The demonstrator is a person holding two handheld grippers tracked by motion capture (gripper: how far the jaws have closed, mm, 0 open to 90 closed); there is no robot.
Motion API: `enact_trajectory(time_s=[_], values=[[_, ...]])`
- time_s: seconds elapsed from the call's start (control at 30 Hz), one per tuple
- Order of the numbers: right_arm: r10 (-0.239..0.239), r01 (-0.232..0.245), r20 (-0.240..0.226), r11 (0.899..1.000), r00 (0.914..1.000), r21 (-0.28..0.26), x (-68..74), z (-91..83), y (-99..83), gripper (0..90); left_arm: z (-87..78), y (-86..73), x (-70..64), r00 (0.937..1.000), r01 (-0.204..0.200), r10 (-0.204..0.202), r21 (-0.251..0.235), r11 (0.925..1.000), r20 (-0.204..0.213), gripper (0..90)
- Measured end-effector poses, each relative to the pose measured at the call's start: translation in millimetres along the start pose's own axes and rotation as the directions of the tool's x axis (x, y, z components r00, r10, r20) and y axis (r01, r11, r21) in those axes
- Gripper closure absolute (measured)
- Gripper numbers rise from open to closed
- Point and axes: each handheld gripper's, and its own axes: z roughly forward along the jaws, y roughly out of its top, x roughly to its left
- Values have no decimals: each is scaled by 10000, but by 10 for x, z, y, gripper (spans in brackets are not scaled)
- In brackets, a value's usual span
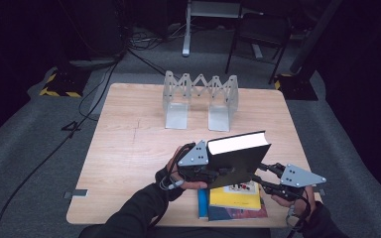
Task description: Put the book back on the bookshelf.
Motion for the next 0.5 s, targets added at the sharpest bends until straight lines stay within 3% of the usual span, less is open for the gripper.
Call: enact_trajectory(time_s=[0.2,0.43,0.5], values=[[159,-157,256,9998,9995,-94,-26,59,17,630,7,91,-9,9983,-134,138,60,9999,-559,461],[385,-379,244,9990,9990,-230,-59,80,11,621,22,142,8,9984,49,-38,192,9998,-566,470],[464,-459,170,9985,9988,-294,-66,76,8,570,33,162,9,9987,30,-17,258,9997,-503,481]])
